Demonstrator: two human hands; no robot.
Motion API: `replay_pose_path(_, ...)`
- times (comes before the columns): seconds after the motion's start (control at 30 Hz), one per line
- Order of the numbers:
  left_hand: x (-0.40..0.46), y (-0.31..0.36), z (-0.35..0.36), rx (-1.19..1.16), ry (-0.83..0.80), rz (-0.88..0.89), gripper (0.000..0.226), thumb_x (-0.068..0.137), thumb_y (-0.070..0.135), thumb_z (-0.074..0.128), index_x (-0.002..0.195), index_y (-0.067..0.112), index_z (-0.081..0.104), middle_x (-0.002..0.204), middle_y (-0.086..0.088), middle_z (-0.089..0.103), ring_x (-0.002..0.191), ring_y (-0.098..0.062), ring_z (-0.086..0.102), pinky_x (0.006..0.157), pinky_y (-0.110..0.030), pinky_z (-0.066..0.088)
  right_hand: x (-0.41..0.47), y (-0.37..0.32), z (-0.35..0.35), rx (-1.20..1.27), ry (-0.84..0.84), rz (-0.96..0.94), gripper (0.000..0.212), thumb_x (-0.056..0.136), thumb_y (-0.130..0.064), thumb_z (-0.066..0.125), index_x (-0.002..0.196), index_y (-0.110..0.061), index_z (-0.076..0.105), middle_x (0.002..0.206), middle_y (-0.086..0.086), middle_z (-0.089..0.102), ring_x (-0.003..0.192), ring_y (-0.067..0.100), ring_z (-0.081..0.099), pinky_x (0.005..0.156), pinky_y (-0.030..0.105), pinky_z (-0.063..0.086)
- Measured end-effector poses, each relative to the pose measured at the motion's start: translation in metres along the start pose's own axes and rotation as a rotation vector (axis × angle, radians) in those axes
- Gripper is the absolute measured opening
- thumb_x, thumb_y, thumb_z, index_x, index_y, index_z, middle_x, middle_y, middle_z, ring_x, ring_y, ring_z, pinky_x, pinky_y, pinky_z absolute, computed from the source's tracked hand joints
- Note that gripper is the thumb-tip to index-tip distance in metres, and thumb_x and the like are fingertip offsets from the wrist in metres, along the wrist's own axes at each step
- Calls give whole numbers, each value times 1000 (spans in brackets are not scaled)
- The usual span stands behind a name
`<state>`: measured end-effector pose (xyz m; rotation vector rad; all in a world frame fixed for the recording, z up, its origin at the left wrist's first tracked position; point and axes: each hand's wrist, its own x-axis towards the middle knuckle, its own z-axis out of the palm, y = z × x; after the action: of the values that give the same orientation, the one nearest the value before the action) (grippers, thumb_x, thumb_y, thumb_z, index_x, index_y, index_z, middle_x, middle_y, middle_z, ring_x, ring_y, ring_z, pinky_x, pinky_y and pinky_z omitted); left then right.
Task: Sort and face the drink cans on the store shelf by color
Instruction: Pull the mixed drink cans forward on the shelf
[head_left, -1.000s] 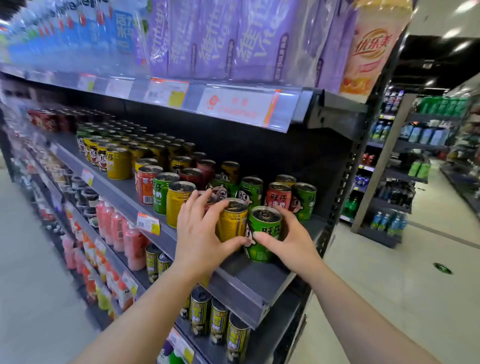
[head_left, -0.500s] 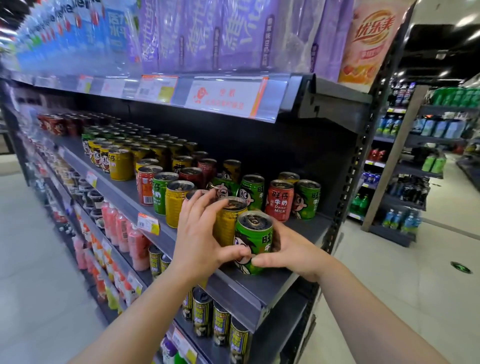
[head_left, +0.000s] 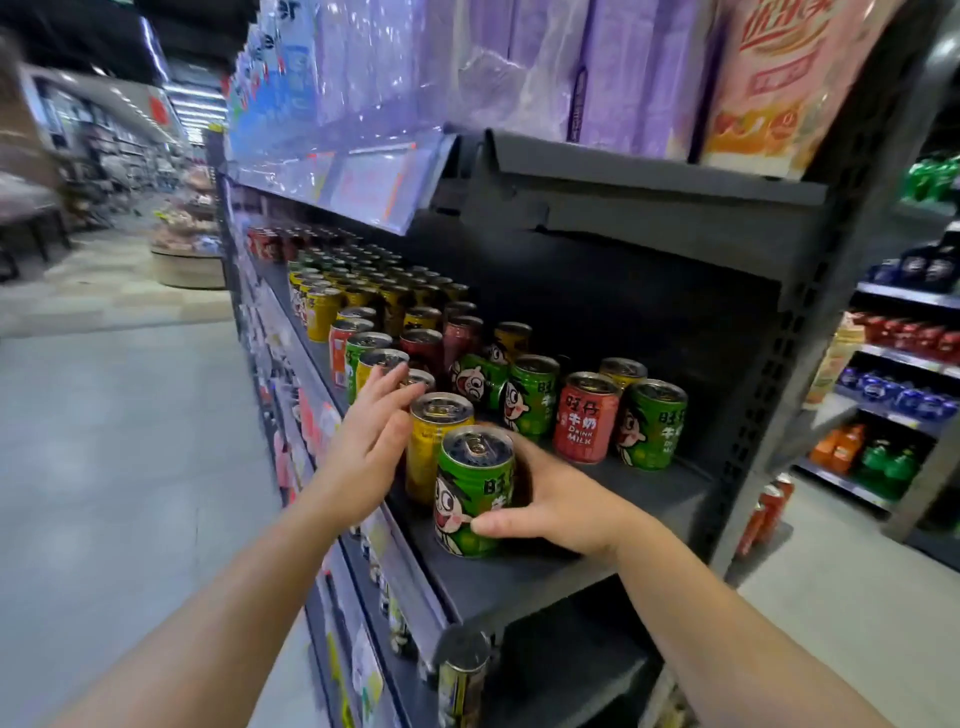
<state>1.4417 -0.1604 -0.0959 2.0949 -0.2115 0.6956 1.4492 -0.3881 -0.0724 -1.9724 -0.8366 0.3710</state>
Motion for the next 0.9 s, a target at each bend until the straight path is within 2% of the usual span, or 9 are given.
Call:
replay_pose_path(0.07, 1, 9, 0, -66, 17, -155, 64, 76, 80, 25, 124, 47, 51, 149, 10, 28, 145, -10, 9, 113, -31, 11, 1, 4, -5, -23, -29, -28, 83, 72, -32, 80, 140, -35, 33, 133, -18, 51, 119, -7, 49, 99, 16, 39)
replay_pose_path(0.2, -35, 29, 8, -87, 81, -149, 68, 87, 71, 24, 140, 31, 39, 149, 9, 34, 139, -1, 25, 114, -31, 23, 3, 6, -7, -24, -91, -58, 74, 74, -30, 79, 132, -40, 35, 128, -18, 54, 116, -7, 50, 96, 11, 39)
replay_pose_path(0.3, -50, 40, 13, -224, 64, -188, 57, 92, 54, 32, 144, 30, 29, 139, 14, 44, 122, 15, 39, 96, -7, 35, 5, 5, -6, 0, -120, -68, 71, 75, -28, 79, 129, -39, 35, 127, -17, 55, 115, -6, 51, 96, 13, 39)
replay_pose_path(0.43, -47, 40, 8, -232, 55, -252, 74, 85, 66, 36, 148, 31, 22, 146, 13, 37, 133, 0, 36, 113, -34, 31, 10, 5, -2, 43, -110, -93, 83, 70, -30, 82, 137, -33, 34, 130, -13, 55, 119, -1, 52, 105, 28, 40)
replay_pose_path(0.53, -44, 49, 7, -201, 108, -226, 75, 84, 56, 51, 147, 29, 21, 136, 21, 40, 125, 6, 41, 107, -31, 38, 12, 8, 2, 13, -96, -101, 90, 63, -41, 83, 137, -37, 33, 130, -15, 55, 120, 0, 51, 108, 34, 39)
replay_pose_path(0.6, -42, 55, 6, -43, 103, -123, 81, 74, 53, 62, 145, 33, 27, 137, 23, 39, 126, 10, 37, 106, -27, 38, 9, 6, -2, 45, -132, -76, 88, 64, -43, 82, 138, -37, 34, 130, -16, 55, 120, 0, 51, 106, 31, 40)
replay_pose_path(0.67, -38, 52, 7, 230, 53, 4, 87, 63, 72, 62, 139, 40, 35, 149, 11, 31, 139, -7, 26, 112, -44, 29, 3, 1, -10, 162, -122, -50, 78, 74, -44, 74, 140, -33, 35, 132, -16, 50, 120, 0, 49, 101, 22, 40)
replay_pose_path(0.8, -34, 48, 8, 372, 50, 85, 83, 55, 88, 51, 124, 42, 51, 147, 8, 31, 140, -18, 22, 109, -58, 23, 4, 8, -27, 287, 290, -124, 41, 73, -39, 71, 112, -31, 60, 114, -2, 65, 104, 11, 62, 87, 22, 49)
replay_pose_path(0.9, -31, 43, 7, 314, 38, 94, 74, 55, 86, 55, 116, 44, 54, 141, 17, 29, 137, -15, 23, 110, -54, 26, 4, 23, -44, -15, 744, -130, 28, 77, -34, 75, 102, -29, 63, 98, -3, 65, 92, 18, 61, 82, 33, 53)
